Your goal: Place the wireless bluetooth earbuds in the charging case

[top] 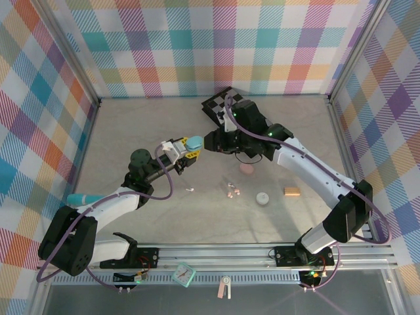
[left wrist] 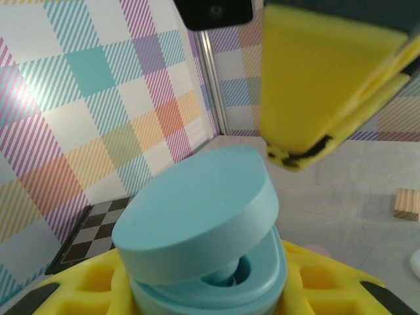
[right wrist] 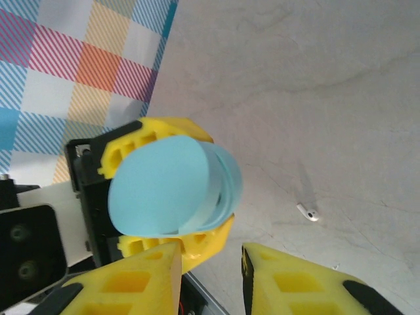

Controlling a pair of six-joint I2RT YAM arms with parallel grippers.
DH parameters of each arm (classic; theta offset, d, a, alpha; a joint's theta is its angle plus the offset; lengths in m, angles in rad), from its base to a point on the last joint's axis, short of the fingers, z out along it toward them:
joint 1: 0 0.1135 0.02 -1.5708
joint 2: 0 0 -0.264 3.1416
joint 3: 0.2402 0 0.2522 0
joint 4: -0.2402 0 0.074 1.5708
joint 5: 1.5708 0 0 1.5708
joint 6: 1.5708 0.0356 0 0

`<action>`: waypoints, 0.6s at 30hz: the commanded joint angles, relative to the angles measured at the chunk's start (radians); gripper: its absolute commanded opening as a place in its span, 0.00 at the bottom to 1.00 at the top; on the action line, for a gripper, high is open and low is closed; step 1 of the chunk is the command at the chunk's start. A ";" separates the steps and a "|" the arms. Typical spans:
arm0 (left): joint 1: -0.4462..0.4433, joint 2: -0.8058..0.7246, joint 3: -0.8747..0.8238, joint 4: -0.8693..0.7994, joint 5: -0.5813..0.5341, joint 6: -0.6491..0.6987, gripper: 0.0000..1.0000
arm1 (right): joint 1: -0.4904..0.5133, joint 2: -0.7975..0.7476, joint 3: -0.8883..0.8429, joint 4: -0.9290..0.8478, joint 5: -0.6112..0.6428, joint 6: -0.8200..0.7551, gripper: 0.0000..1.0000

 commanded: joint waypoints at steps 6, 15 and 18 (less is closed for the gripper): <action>0.007 -0.010 0.031 0.033 0.018 -0.021 0.32 | 0.026 0.055 0.048 0.035 -0.057 -0.021 0.25; 0.007 -0.009 0.028 0.032 0.029 -0.018 0.32 | 0.028 0.063 0.090 0.028 -0.041 -0.016 0.18; 0.007 -0.004 0.029 0.033 0.028 -0.014 0.32 | 0.027 0.060 0.098 0.033 -0.034 -0.014 0.17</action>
